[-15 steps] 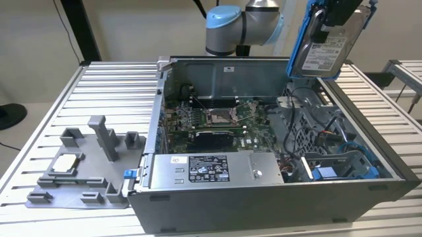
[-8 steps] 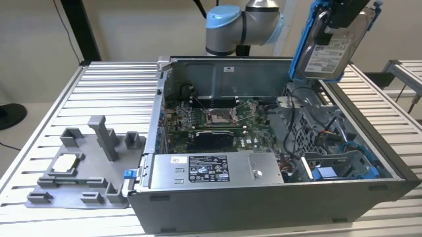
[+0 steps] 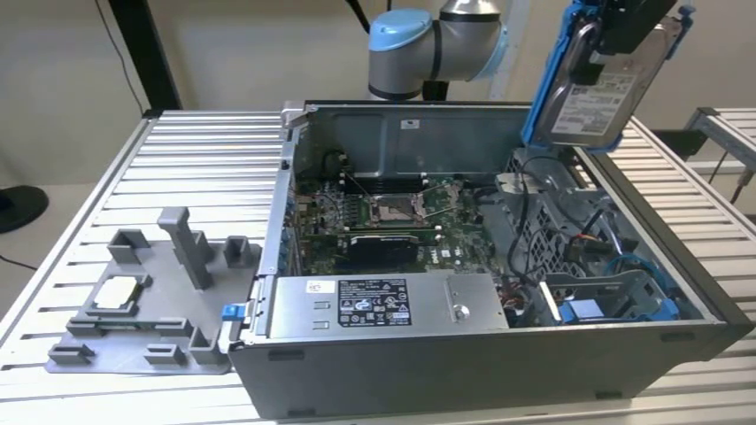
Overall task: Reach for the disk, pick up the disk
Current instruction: 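Pick up the disk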
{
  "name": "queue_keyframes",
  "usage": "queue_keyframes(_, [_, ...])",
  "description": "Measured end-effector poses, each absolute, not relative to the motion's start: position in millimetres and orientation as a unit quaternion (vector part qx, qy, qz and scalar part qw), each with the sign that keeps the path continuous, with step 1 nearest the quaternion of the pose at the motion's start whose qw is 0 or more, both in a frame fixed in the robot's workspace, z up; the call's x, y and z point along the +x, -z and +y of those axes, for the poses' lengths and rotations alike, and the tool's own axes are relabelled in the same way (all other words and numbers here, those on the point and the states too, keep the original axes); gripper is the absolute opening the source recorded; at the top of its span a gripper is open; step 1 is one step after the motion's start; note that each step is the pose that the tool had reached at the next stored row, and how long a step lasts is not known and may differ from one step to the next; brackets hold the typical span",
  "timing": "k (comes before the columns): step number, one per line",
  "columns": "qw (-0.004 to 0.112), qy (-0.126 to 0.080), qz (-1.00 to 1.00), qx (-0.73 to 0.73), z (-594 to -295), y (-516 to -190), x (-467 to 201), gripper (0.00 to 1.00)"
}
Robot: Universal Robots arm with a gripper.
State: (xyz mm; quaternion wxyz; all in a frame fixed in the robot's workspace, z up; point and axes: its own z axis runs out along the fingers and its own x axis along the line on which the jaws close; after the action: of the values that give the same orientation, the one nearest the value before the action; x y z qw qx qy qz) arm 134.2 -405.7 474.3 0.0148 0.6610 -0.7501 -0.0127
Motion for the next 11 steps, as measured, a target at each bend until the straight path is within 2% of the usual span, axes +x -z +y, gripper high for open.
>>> queue_keyframes(11, [0.017, 0.014, -0.75, 0.661, -419.0, -474.3, 140.2, 0.0])
